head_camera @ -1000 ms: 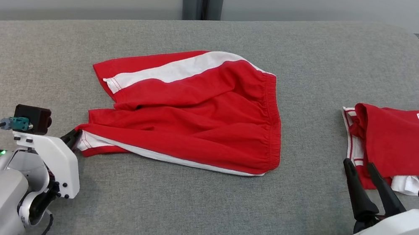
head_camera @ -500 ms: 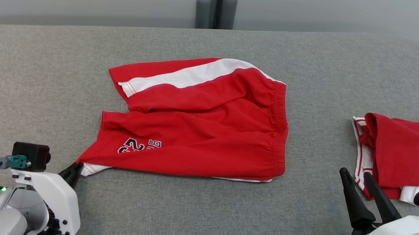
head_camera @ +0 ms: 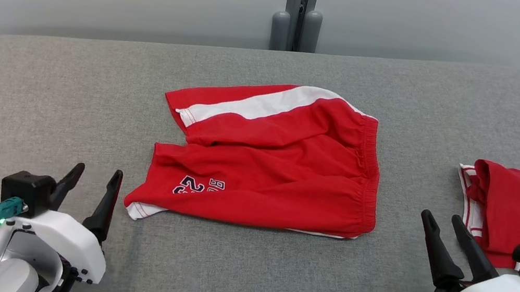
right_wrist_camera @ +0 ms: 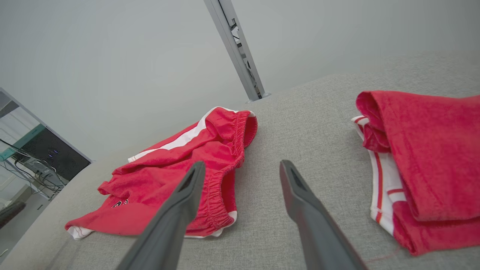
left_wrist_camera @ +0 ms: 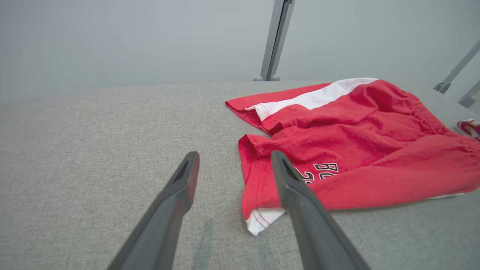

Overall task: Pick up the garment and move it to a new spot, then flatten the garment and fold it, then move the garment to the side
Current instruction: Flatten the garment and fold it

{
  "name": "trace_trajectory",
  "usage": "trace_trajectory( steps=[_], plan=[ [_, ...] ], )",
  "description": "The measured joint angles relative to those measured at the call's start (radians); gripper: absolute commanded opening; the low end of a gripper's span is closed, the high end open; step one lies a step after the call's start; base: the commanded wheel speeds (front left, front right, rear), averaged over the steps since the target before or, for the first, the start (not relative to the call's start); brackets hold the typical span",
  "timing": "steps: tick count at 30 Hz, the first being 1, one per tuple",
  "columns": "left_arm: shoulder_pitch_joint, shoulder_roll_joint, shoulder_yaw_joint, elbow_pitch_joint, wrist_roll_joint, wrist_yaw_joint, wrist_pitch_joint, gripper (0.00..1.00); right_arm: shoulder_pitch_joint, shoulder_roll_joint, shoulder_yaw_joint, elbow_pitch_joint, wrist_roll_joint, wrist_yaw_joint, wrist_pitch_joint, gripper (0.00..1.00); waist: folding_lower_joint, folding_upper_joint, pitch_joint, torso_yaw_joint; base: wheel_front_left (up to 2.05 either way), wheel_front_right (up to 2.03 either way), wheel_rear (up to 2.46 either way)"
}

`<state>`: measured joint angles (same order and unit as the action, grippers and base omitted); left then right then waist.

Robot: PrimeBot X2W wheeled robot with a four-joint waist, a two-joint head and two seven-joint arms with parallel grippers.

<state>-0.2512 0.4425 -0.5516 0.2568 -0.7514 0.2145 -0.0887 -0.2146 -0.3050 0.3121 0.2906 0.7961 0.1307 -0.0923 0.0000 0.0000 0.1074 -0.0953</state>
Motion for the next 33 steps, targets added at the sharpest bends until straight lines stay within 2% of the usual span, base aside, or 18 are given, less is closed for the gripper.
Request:
trace_trajectory(
  steps=[5, 10, 15, 22, 25, 26, 27, 28, 29, 33],
  plan=[
    [0.037, 0.001, 0.022, -0.056, 0.002, 0.025, -0.063, 1.00, 0.010, 0.013, 0.014, -0.003, -0.027, 0.000, -0.033, 1.00, 0.0000, 0.0000, -0.009, 0.016, 0.00, 0.00, 0.00],
    [0.073, -0.023, 0.018, -0.061, -0.008, 0.029, -0.084, 1.00, 0.012, 0.012, 0.058, 0.016, -0.049, 0.000, -0.029, 1.00, 0.0000, 0.0000, -0.012, 0.025, 0.00, 0.00, 0.00],
    [0.077, -0.042, 0.004, -0.044, -0.013, 0.015, -0.089, 1.00, -0.042, 0.006, 0.119, 0.083, -0.040, 0.000, 0.040, 1.00, 0.0000, 0.0000, -0.010, 0.038, 0.00, 0.00, 0.00],
    [0.060, -0.055, -0.016, -0.021, -0.013, -0.002, -0.087, 1.00, -0.141, 0.018, 0.146, 0.213, -0.002, 0.000, 0.160, 1.00, 0.0000, 0.0000, -0.010, 0.078, 0.00, 0.00, 0.00],
    [0.060, -0.064, -0.024, -0.016, -0.013, -0.007, -0.086, 1.00, -0.178, 0.024, 0.145, 0.248, 0.008, 0.000, 0.167, 1.00, 0.0000, 0.0000, -0.007, 0.098, 0.00, 0.00, 0.00],
    [0.060, -0.067, -0.026, -0.014, -0.013, -0.009, -0.087, 1.00, -0.190, 0.027, 0.144, 0.256, 0.011, 0.000, 0.166, 0.48, 0.0000, 0.0000, -0.005, 0.105, 0.00, 0.00, 0.00],
    [0.059, -0.069, -0.029, -0.013, -0.013, -0.011, -0.088, 1.00, -0.201, 0.030, 0.137, 0.270, 0.015, 0.000, 0.160, 0.39, 0.0000, 0.0000, -0.004, 0.112, 0.00, 0.00, 0.00],
    [0.059, -0.070, -0.030, -0.012, -0.013, -0.011, -0.089, 1.00, -0.211, 0.031, 0.132, 0.282, 0.015, 0.000, 0.152, 0.07, 0.0000, 0.0000, -0.001, 0.117, 0.00, 0.00, 0.00],
    [0.059, -0.072, -0.032, -0.011, -0.013, -0.011, -0.092, 1.00, -0.222, 0.032, 0.126, 0.295, 0.021, 0.000, 0.149, 0.00, 0.0000, 0.0000, 0.001, 0.122, 0.00, 0.00, 0.00],
    [0.053, -0.088, -0.049, 0.000, -0.005, -0.017, -0.097, 1.00, -0.270, 0.040, 0.117, 0.338, 0.074, 0.000, 0.145, 0.00, 0.0000, 0.0000, 0.014, 0.139, 0.00, 0.00, 0.00]
  ],
)
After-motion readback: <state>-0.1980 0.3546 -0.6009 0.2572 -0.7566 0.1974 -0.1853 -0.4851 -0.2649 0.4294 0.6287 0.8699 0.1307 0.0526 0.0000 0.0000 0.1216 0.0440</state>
